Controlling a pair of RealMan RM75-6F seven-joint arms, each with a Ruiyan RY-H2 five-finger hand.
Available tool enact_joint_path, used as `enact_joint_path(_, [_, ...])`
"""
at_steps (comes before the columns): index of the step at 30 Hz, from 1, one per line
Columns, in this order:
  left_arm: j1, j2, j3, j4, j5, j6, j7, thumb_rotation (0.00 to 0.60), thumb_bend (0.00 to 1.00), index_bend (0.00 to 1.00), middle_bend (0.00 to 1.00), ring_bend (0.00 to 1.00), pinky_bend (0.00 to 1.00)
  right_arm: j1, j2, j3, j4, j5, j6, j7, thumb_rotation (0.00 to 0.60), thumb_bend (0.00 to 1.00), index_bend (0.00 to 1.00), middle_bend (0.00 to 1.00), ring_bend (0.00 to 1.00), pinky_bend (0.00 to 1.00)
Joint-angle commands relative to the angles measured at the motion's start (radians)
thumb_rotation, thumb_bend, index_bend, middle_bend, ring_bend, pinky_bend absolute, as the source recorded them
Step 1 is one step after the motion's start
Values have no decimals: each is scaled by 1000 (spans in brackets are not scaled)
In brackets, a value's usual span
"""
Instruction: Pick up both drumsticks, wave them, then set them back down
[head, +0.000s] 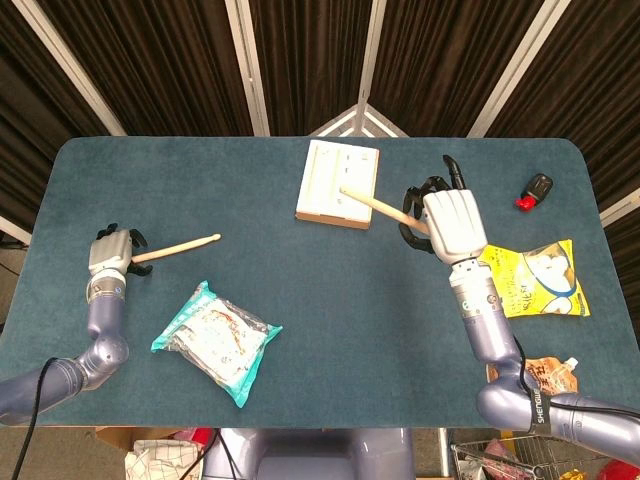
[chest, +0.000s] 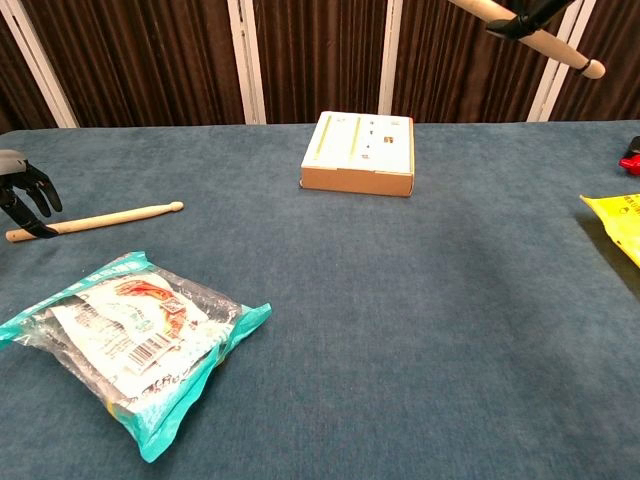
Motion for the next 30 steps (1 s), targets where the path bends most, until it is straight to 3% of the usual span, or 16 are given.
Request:
enact_joint_path(1, [-7, -16, -8, 10, -6, 15, 21, 600, 355, 394, 348, 0, 0, -1, -2, -3, 4, -3, 1, 3, 600, 393, 779, 635, 339, 0])
enact_joint_path(15, [-43, -95, -42, 63, -26, 33, 118, 600, 355, 427, 399, 0, 0, -7, 12, -6, 5, -8, 10, 2, 600, 393, 786, 635, 340, 0])
enact_joint_path(30, [-39, -104, -66, 46, -33, 36, 170, 600, 358, 510, 504, 0, 0, -16, 11, -14, 19, -18, 18, 14, 600, 392, 794, 638, 345, 0])
